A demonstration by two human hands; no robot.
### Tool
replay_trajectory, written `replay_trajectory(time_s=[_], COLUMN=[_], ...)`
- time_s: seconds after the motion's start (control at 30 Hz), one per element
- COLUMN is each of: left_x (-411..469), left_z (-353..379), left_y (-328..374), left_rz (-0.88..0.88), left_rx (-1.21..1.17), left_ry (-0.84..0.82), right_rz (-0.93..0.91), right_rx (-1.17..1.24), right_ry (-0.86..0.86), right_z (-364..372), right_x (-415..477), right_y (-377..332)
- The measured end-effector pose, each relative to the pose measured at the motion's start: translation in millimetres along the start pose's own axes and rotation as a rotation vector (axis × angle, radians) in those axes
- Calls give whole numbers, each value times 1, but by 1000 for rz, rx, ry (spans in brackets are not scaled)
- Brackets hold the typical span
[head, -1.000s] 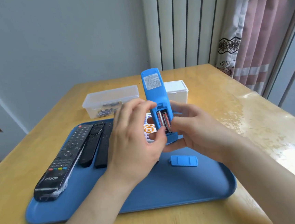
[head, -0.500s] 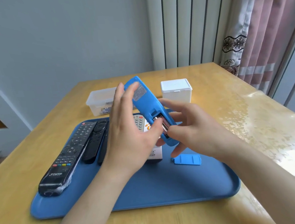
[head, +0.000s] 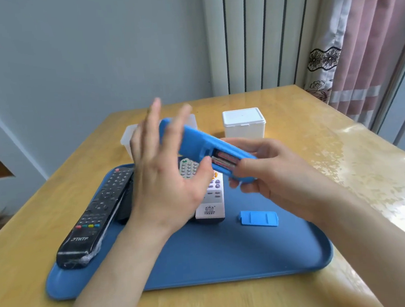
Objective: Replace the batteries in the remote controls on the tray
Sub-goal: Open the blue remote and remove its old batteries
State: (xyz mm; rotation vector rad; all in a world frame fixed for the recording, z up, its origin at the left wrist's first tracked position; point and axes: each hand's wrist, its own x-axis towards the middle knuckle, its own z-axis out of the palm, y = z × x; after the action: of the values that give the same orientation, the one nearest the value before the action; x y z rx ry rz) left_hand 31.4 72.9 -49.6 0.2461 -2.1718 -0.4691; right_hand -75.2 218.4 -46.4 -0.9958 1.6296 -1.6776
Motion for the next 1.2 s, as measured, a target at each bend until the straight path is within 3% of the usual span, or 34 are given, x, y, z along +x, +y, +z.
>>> replay_trajectory(time_s=[0.03,0.1,0.2,0.33,0.43,0.53,0.7,1.2], left_x=[1,-1,-10,-14,-13,-15,-24,-24], left_z=[-1,-1,5,10,12,16,23,25], left_y=[-3,-1,14,33,35,30,26,18], left_rz=[82,79,-82,-336,-423,-430,-269,-262], left_rx=[135,107,-166,-740,-886,-854,-547,-528], left_ry=[-27,-114,-230,-333,-376,-393,-383,-387], right_rz=[-41,-108,-123,-43,10,69,137,80], right_rx=[3,107,325,395,406,363,364,348], right_ry=[59,164,230,256,273,300,308,316], right_z=[0,-1,1,3,6,9,9,14], right_x=[1,2,1,3,3,3,2,4], right_y=[0,-2,-7,-9,-9,-7,-8,-1])
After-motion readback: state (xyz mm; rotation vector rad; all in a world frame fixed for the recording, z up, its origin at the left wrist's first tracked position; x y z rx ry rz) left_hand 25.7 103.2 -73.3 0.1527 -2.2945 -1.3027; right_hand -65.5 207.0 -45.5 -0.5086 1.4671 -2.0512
